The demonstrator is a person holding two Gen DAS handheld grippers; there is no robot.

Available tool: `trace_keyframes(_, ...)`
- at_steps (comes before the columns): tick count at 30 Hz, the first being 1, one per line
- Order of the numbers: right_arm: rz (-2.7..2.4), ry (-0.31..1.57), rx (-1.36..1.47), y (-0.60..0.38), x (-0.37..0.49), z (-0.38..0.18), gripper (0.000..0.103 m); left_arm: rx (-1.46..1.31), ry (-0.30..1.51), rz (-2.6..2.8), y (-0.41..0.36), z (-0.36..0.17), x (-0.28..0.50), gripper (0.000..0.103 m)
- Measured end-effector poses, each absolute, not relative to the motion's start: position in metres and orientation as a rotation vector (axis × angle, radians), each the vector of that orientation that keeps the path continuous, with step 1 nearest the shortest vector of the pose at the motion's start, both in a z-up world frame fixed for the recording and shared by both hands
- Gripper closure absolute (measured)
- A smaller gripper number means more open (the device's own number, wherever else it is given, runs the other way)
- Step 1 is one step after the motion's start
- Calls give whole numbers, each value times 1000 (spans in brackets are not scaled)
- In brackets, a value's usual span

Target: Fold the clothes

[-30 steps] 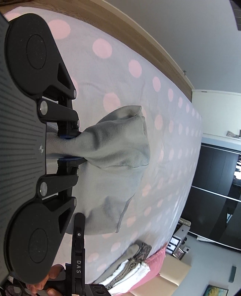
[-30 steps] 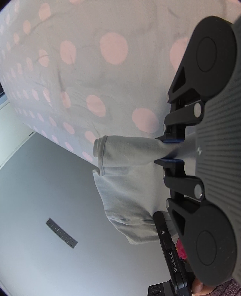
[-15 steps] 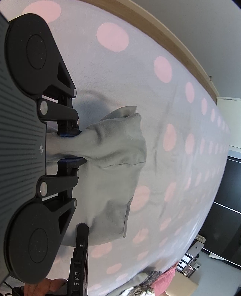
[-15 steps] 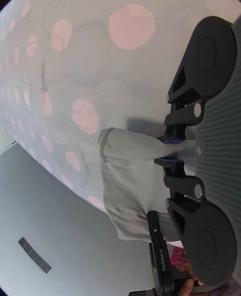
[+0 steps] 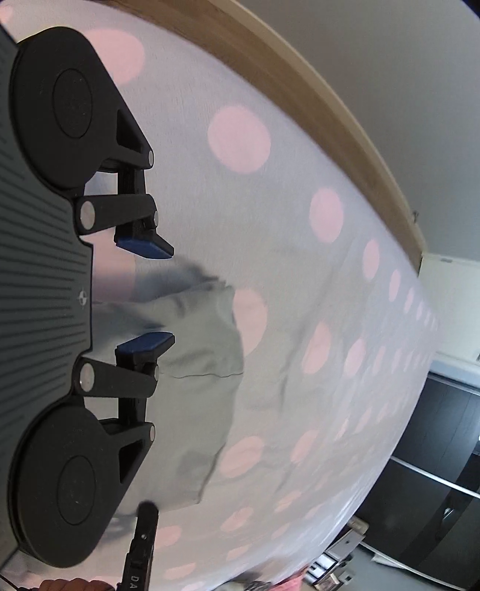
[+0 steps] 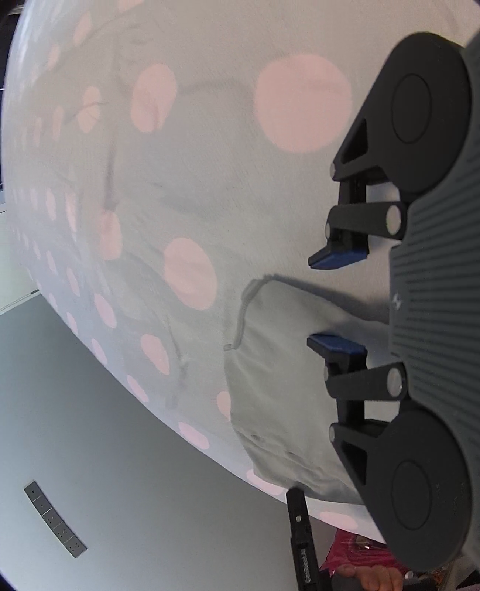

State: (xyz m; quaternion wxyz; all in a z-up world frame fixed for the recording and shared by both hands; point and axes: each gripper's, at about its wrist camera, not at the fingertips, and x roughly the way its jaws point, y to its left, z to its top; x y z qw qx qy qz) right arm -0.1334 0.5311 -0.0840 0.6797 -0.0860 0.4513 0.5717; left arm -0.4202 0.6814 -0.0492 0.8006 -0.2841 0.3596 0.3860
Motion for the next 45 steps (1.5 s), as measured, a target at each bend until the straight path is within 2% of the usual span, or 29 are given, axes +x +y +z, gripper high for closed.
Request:
trace_keyframes(2, 1288, 956, -197, 522, -136, -72, 63, -574, 750, 832, 670, -37, -424, 63)
trace_keyframes(4, 1325, 936, -191, 514, -142, -62, 65, -539, 747, 816, 655, -27, -423, 74)
trace_keyframes(7, 1409, 925, -217, 506, -161, -56, 69, -482, 764, 794, 633, -21, -418, 80)
trace_keyframes(12, 1470, 876, -346, 503, -199, -71, 70, -476, 834, 817, 621, -51, -408, 86)
trace_keyframes(15, 1450, 890, -385, 510, -202, -87, 70, -516, 861, 865, 626, -73, -409, 86)
trace_keyframes(25, 1424, 883, -448, 520, -205, -96, 70, -601, 849, 918, 632, -84, -413, 84)
trace_keyframes(34, 1440, 847, -443, 472, -210, -43, 64, -408, 899, 994, 570, -8, -403, 84)
trace_keyframes(37, 1447, 821, -449, 452, -213, -25, 60, -347, 896, 1016, 535, 19, -401, 76)
trace_keyframes(43, 1435, 770, -488, 415, -219, 3, 56, -295, 852, 1054, 472, 54, -394, 70)
trace_keyframes(45, 1431, 753, -501, 402, -221, 12, 54, -301, 826, 1073, 454, 62, -393, 62)
